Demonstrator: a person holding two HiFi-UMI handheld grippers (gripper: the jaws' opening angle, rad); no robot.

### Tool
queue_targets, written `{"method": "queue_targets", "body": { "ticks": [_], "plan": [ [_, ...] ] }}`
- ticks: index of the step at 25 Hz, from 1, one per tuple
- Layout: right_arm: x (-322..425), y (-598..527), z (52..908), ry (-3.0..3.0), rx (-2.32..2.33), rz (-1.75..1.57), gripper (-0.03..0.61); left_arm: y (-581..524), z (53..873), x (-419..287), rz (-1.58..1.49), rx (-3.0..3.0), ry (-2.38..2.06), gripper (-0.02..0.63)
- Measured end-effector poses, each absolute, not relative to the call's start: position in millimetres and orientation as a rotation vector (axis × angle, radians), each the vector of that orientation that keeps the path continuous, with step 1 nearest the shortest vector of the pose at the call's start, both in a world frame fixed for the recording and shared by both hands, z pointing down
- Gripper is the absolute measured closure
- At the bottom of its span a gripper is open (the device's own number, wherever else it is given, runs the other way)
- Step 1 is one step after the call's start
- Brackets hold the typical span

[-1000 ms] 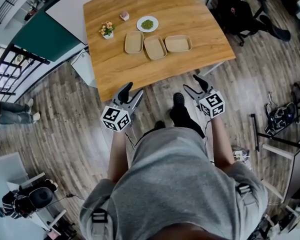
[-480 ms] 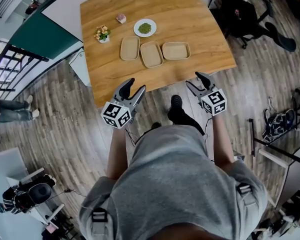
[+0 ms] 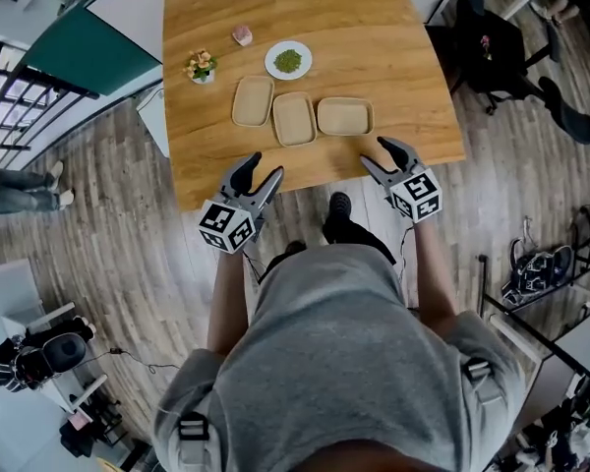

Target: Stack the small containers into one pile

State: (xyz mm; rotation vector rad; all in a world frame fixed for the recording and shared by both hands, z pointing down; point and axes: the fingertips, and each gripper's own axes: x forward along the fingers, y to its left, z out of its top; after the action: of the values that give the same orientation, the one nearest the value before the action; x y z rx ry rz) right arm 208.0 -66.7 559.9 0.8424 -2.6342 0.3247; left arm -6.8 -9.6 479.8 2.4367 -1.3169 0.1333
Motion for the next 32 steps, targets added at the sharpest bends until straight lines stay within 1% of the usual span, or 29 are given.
{"method": "queue_targets", "body": {
  "ticks": [16, 25, 32],
  "plan": [
    [192, -156, 587, -2.626, 0.535, 0.207, 0.349, -69, 491, 4, 0.106, 2.316, -1.493, 0.367],
    [180, -173, 623, -2.525, 0.389, 0.093, 0.367, -67, 501, 0, 0.089, 2.264, -1.530, 0.367],
    [160, -186, 645, -2.463, 0.288, 0.061, 0.383, -72, 514, -17, 0.079, 2.216, -1.545, 0.367]
  ]
}}
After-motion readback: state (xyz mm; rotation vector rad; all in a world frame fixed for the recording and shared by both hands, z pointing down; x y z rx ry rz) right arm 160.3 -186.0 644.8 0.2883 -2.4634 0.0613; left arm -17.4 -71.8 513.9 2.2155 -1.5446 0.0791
